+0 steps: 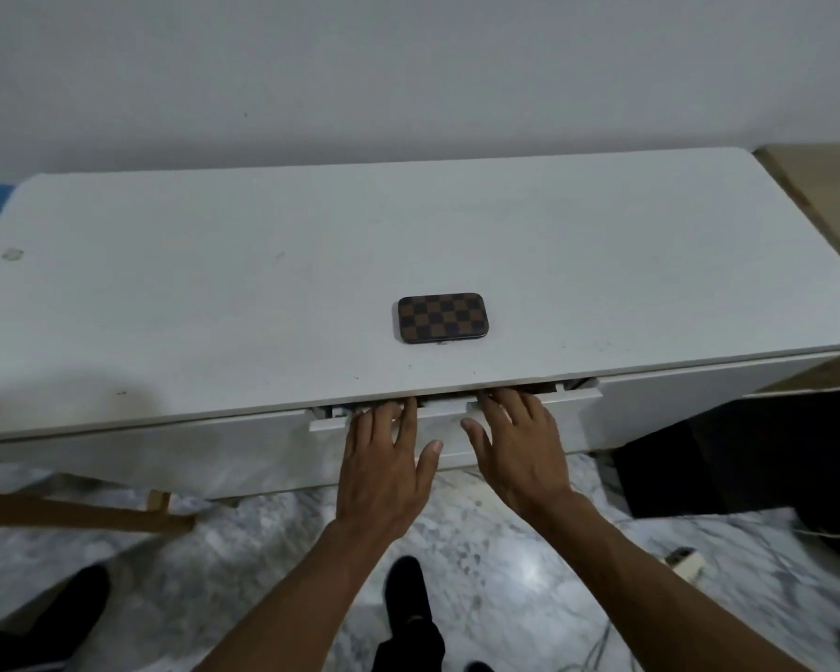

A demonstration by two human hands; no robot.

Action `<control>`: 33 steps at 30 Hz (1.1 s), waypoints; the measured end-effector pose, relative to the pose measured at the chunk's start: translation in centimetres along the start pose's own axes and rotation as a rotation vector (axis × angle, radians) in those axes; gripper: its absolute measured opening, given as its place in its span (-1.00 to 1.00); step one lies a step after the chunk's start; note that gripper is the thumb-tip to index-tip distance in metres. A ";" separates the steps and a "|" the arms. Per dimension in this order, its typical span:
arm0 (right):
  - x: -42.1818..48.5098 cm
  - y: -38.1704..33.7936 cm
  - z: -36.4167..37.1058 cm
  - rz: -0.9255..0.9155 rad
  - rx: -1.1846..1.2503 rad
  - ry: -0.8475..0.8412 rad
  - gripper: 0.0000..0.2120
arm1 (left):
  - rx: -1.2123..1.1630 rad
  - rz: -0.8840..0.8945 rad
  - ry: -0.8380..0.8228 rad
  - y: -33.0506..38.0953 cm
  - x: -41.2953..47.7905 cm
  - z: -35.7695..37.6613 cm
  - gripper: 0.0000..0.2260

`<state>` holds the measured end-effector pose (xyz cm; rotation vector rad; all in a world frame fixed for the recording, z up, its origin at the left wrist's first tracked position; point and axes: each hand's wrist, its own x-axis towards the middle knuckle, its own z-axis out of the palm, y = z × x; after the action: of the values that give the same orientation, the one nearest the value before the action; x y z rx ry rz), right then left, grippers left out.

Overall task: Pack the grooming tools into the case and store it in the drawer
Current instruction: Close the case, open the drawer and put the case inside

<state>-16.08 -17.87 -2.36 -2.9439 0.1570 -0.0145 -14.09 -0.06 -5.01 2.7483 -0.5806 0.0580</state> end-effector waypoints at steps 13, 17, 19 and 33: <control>-7.5 0.6 -1.4 0.053 0.172 -0.317 -0.42 | -0.120 -0.124 -0.192 2.8 -7.3 -0.3 -0.10; -10.2 0.2 -2.0 0.051 0.154 -0.366 -0.43 | -0.065 -0.162 -0.271 4.0 -9.7 -1.2 0.03; -11.6 0.1 -2.0 0.049 0.142 -0.380 -0.43 | -0.062 -0.174 -0.287 4.4 -10.9 -1.5 0.05; -17.2 0.2 -1.9 0.023 0.104 -0.416 -0.42 | 0.003 -0.196 -0.346 6.5 -16.2 -1.9 -0.29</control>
<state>-33.27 -16.62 -0.54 -2.7669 0.1232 0.5683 -31.46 1.27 -2.91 2.8201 -0.3901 -0.4709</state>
